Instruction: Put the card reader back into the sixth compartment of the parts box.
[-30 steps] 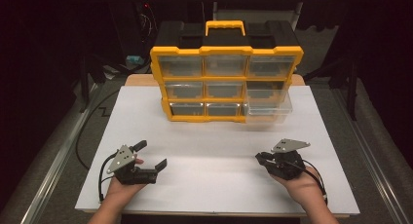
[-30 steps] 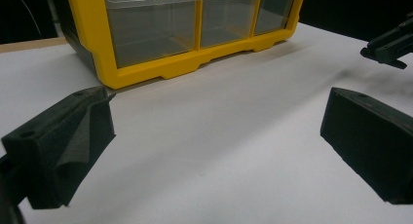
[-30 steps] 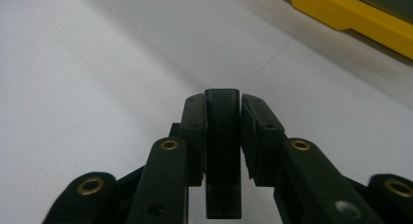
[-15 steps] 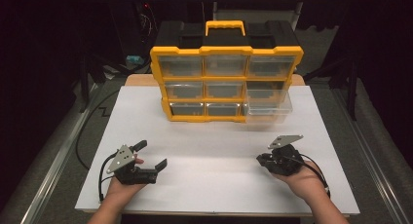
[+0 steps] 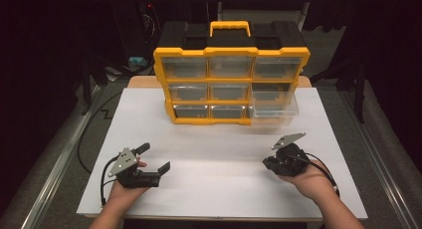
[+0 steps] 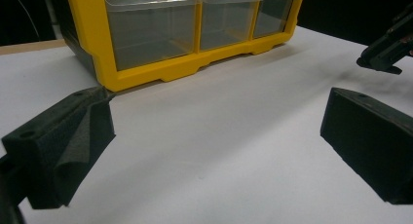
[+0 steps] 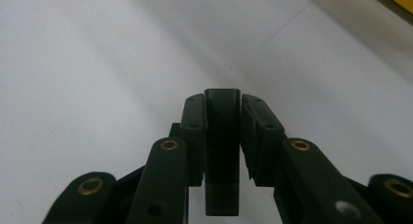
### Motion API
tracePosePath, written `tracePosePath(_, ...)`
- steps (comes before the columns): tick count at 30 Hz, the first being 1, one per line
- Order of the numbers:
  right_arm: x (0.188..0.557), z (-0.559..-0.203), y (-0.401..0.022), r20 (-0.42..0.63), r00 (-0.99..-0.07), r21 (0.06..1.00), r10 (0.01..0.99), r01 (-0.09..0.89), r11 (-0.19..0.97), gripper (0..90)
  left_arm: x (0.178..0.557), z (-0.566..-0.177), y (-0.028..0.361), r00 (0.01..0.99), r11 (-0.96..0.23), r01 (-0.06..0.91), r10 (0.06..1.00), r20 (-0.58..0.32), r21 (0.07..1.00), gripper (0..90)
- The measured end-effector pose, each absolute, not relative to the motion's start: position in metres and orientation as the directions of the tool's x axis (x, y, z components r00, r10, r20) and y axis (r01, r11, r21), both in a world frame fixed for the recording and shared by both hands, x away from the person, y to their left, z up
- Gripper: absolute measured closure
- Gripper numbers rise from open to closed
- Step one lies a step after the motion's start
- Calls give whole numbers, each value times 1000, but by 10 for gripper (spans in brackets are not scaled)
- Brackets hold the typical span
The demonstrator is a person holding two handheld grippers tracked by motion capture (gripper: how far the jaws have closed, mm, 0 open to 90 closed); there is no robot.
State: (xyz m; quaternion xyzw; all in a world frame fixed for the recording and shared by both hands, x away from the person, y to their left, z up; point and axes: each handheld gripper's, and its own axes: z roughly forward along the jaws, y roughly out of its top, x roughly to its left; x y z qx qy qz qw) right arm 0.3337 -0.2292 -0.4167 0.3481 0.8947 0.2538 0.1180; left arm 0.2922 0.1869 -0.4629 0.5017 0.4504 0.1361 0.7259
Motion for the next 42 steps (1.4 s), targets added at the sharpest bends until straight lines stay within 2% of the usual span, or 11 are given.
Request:
tracePosePath(24, 338, -392, -239, 8, -757, 458, 654, 584, 670, 741, 290, -465, 182, 573, 448, 260, 641, -510, 855, 3)
tracePosePath(42, 343, -361, -239, 21, -775, 449, 632, 572, 687, 740, 288, -467, 178, 585, 428, 262, 642, -495, 865, 3)
